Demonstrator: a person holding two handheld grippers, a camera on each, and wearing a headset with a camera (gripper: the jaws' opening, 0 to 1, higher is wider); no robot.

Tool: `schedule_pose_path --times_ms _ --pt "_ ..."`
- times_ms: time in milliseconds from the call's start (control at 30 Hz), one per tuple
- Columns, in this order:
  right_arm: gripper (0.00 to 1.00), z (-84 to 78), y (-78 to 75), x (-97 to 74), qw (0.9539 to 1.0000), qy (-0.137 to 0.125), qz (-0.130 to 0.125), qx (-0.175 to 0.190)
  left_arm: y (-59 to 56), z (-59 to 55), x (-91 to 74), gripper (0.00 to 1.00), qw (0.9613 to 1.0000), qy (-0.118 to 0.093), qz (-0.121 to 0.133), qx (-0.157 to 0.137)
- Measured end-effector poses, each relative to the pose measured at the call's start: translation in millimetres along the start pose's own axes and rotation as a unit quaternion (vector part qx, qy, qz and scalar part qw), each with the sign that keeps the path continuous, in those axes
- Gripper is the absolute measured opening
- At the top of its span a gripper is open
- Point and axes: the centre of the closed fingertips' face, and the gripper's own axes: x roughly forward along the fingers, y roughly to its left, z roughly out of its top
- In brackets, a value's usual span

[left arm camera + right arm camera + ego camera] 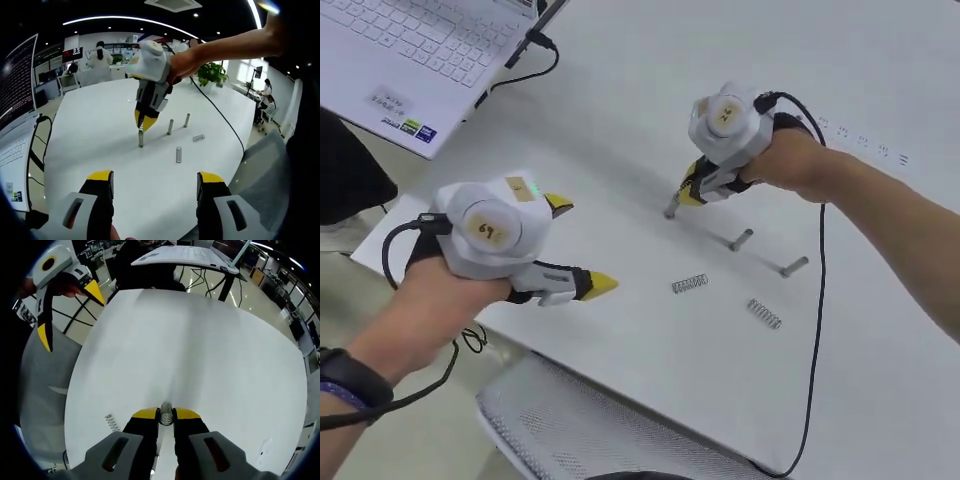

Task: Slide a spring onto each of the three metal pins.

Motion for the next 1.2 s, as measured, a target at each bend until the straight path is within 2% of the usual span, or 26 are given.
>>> schedule_pose_path --times_ms 600,1200 --pt "0.09 -3.7 2.2 18.5 0.9997 0.017 0.012 -0.009 3.3 2.2 -0.3 0.63 1.0000 -0.001 0.004 -0.004" --pt "0.10 -11.0 4.2 43.1 0.9989 0.037 0.025 -0.015 4.5 -5.2 0.1 0.63 0.9999 0.004 0.007 -0.011"
